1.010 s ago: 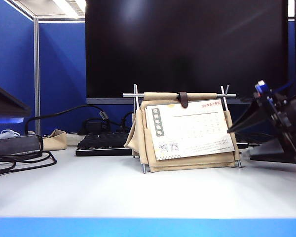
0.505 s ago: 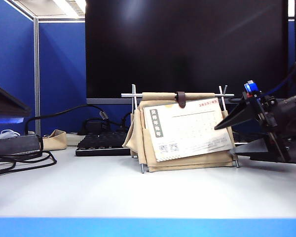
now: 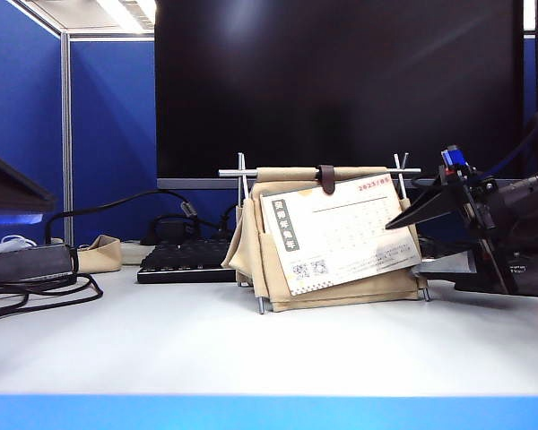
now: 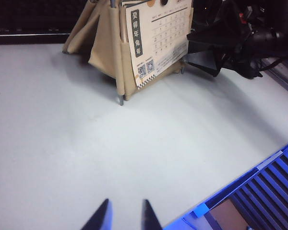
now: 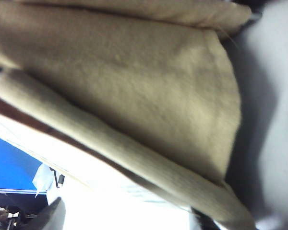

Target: Turn one page of the calendar.

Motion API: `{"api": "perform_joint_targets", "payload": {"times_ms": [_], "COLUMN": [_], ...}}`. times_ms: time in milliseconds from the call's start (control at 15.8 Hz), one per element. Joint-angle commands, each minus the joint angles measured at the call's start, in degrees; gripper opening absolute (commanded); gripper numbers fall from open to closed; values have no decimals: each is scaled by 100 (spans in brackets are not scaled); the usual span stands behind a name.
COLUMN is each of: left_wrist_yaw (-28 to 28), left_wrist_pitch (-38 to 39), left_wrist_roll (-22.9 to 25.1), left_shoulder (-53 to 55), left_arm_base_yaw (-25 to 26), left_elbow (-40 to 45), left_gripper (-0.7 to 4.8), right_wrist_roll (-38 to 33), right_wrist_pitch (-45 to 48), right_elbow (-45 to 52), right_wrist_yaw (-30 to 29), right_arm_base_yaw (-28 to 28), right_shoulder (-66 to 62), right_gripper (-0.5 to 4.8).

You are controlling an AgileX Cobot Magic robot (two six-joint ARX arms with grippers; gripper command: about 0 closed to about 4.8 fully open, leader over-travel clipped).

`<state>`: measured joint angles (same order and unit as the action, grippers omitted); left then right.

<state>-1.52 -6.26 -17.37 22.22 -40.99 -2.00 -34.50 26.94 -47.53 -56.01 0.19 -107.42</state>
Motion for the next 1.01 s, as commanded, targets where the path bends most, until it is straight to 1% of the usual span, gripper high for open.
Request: {"api": "perform_joint_targets", "payload": {"times_ms": [63,189,253,505,568,694,758,821,1010], "left_wrist_yaw": [20,44,48,177,179,245,282,282,280], "left_wrist_pitch": [-70,-72,-72,-76,-92,-192,-247,-273,-282], "left_wrist_roll": [50,50,76,116,223,260,260,260,260], "left_shoulder": [-9,-7,-7,-9,-9,-9,-9,-9,-9], "left_arm_base_yaw": [-2,-2,-2,-2,-2,-2,-2,-2,-2], "left_elbow": [-22,-22,-22,-22,-22,-22,-22,-22,-22], "left_gripper": [89,89,89,89,89,89,90,90,90], "right_wrist_roll": [42,42,17,-46,-50,-39,-48,-44,-98], "right_wrist_pitch": [240,380,450,455,461,557,811,918,1178], "right_elbow": [-24,-20,-20,-4,50,289,483,619,671], "right_wrist_yaw": [-245,-636,-905,-1397,-1484,-1440,-1399,-1255,-1073], "right_arm_base_yaw": [-9,-4,-4,48,85,286,468,623,1025], "right_shoulder": [17,17,17,22,48,179,271,361,393], "right_gripper": [323,322,302,301,301,301,301,301,301]}}
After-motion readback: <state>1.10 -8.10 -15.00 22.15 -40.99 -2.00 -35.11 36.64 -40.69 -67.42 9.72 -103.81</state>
